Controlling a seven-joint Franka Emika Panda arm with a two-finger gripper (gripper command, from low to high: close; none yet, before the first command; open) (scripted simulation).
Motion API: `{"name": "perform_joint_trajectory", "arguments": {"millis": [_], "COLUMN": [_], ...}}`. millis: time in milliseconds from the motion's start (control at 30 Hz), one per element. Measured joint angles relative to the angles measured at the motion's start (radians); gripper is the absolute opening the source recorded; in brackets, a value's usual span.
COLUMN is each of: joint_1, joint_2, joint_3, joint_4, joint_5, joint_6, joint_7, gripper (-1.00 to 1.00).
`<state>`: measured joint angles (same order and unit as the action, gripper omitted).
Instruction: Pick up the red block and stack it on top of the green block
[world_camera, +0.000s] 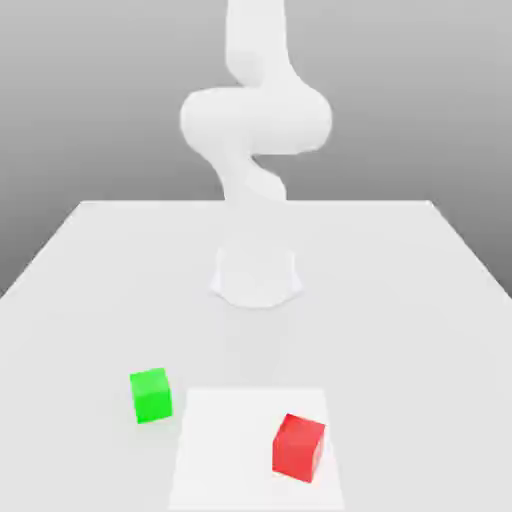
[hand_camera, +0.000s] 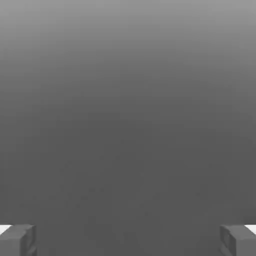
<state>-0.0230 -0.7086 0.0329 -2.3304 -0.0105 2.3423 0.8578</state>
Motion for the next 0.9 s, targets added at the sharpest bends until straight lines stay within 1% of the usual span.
{"name": "perform_joint_trajectory", "arguments": {"millis": [233, 433, 600, 733, 900], "joint_1": [-0.056, -0.080, -0.074, -0.056, -0.013], "joint_2": [0.261, 0.479, 0.660, 0.800, 0.979], "joint_3": [0.085, 0.132, 0.147, 0.151, 0.099], "joint_4": [-0.086, -0.158, -0.219, -0.267, -0.256], "joint_5": [-0.036, -0.071, -0.083, -0.058, -0.108], "joint_6": [0.120, 0.220, 0.304, 0.372, 0.512], "joint_7": [0.169, 0.314, 0.422, 0.484, 0.540], "gripper": [0.00, 0.00, 0.00, 0.00, 0.00]}}
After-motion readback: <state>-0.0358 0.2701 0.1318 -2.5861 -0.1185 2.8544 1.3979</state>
